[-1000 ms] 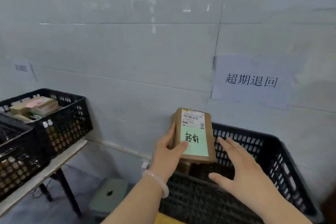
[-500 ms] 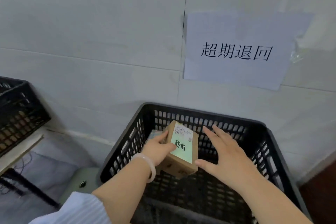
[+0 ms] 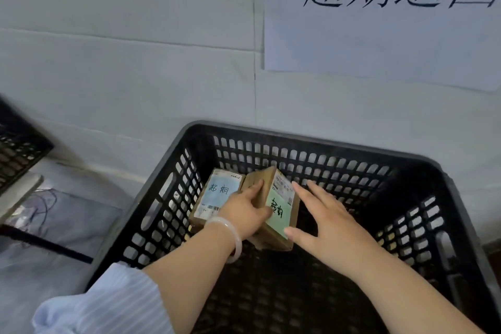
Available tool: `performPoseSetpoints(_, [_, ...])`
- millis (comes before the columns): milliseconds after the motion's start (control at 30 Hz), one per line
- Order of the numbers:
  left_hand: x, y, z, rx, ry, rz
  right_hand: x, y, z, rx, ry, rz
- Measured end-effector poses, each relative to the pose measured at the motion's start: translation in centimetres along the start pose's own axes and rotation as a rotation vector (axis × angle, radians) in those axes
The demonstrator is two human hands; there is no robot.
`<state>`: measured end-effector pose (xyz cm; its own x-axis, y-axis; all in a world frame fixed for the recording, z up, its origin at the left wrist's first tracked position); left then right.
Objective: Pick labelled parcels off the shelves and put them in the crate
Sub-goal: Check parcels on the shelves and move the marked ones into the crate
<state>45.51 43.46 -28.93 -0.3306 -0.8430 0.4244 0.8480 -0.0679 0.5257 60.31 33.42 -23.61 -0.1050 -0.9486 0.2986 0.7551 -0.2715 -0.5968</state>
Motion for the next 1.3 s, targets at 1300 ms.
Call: performPoseSetpoints(1300, [-1.0,-3.4,-0.1,-0.826,-0.009,-0.114,-0.4,0.4,-0.8,-0.131,-0.066,-0.027])
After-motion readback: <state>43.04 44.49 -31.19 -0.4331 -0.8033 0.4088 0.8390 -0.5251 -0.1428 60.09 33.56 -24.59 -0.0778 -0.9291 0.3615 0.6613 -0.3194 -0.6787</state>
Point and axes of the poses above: each hand's wrist, its own x-axis away from the middle knuckle, its own z-axis out of the back of the hand, y = z × x, the point moved 8 cm from there along -x, towards the middle knuckle, and after that the axes turned 10 degrees about -x, right-handed, at the moved point
